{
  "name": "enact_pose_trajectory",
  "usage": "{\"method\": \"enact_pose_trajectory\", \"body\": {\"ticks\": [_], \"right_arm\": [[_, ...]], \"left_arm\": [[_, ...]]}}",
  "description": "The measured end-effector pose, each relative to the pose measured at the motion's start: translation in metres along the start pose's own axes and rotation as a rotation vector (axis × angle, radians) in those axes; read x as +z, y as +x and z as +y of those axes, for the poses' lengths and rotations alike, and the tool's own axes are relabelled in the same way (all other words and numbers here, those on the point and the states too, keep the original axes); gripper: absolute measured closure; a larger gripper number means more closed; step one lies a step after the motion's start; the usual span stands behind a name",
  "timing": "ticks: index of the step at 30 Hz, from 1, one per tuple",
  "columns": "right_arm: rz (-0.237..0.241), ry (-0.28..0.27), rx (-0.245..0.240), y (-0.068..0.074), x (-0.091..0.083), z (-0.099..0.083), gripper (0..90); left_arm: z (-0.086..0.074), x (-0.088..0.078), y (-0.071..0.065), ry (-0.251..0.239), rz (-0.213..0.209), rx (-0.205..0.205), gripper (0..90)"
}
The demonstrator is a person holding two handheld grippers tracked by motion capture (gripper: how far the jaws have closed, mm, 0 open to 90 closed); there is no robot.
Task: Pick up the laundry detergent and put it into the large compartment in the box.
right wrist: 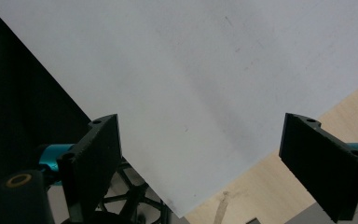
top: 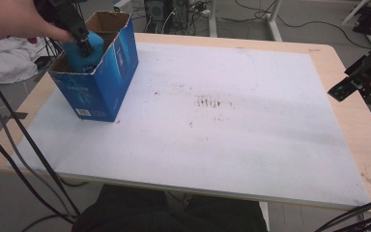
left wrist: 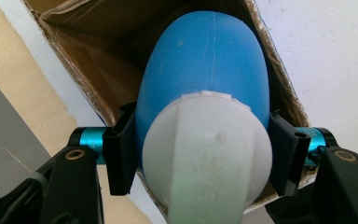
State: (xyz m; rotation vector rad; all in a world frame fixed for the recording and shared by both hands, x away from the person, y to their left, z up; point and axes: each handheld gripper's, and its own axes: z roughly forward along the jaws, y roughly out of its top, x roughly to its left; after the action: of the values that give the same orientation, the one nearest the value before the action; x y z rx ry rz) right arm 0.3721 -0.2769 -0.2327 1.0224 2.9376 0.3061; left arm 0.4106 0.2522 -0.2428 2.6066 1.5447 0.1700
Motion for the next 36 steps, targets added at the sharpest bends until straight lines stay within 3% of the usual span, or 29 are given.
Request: {"method": "enact_pose_trajectory", "body": {"ticks": [13, 26, 36], "right_arm": [[0.0, 0.002, 0.005, 0.0, 0.001, -0.002, 12.1], [0.005, 0.002, 0.004, 0.0, 0.004, -0.001, 12.1], [0.006, 0.005, 0.004, -0.001, 0.004, -0.001, 12.1]], "left_arm": [[-0.001, 0.009, -0.002, 0.0, -0.005, 0.051, 37.6], [-0.007, 0.017, -0.001, -0.007, 0.003, 0.033, 37.5], [-0.011, 0.024, -0.001, -0.007, 0.005, 0.048, 37.5]]}}
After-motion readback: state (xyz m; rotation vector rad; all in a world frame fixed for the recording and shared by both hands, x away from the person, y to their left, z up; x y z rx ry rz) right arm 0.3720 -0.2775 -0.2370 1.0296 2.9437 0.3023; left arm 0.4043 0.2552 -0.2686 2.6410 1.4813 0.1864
